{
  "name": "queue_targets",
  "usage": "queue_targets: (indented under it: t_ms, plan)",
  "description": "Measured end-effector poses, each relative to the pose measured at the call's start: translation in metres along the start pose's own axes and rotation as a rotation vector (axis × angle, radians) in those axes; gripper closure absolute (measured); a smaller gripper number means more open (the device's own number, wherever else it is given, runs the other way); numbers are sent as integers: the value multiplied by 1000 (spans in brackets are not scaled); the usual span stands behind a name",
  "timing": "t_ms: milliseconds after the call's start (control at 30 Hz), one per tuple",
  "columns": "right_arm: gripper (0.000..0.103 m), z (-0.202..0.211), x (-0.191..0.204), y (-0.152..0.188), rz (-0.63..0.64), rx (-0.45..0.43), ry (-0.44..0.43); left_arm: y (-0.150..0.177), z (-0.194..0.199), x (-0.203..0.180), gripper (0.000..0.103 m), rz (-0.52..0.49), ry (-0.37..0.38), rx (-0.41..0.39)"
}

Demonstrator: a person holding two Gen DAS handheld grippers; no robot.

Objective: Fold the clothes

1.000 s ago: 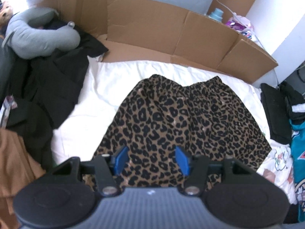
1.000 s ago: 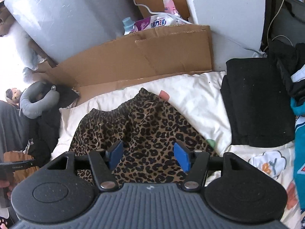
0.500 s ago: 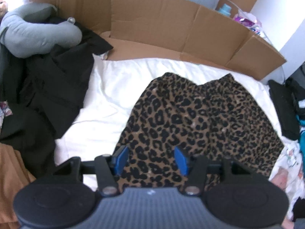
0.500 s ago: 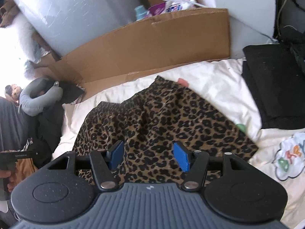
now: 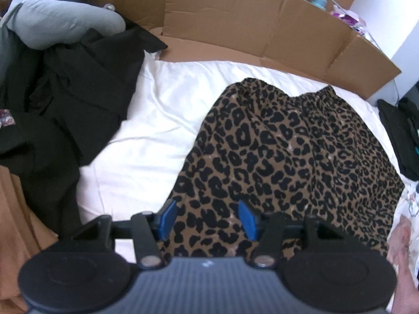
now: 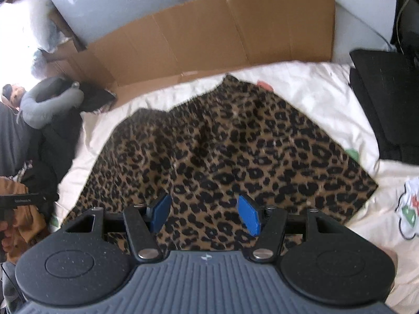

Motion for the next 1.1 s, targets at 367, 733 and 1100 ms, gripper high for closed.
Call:
queue_targets:
  t_ms: [367,733,1100]
  plan:
    - [39,-15,1,38,1,47,12,27,-11,18,48,22,-14,19]
    - [41,-41,24,59,63,95,-60,46,-32,45,51,27,-62,45]
    - [42,-57,34,87,97,177,-78,73,-73,59,58,54,-26,88]
Point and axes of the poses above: each gripper's, at about its wrist camera, not at the fingertips, and z roughly against the way its jaws point, x to its left, y to its underside, the point moved 4 cm from there along -z, roughly the way its jaws point, and after that the axes turned 11 degrees about -y, right-handed, at the moved point
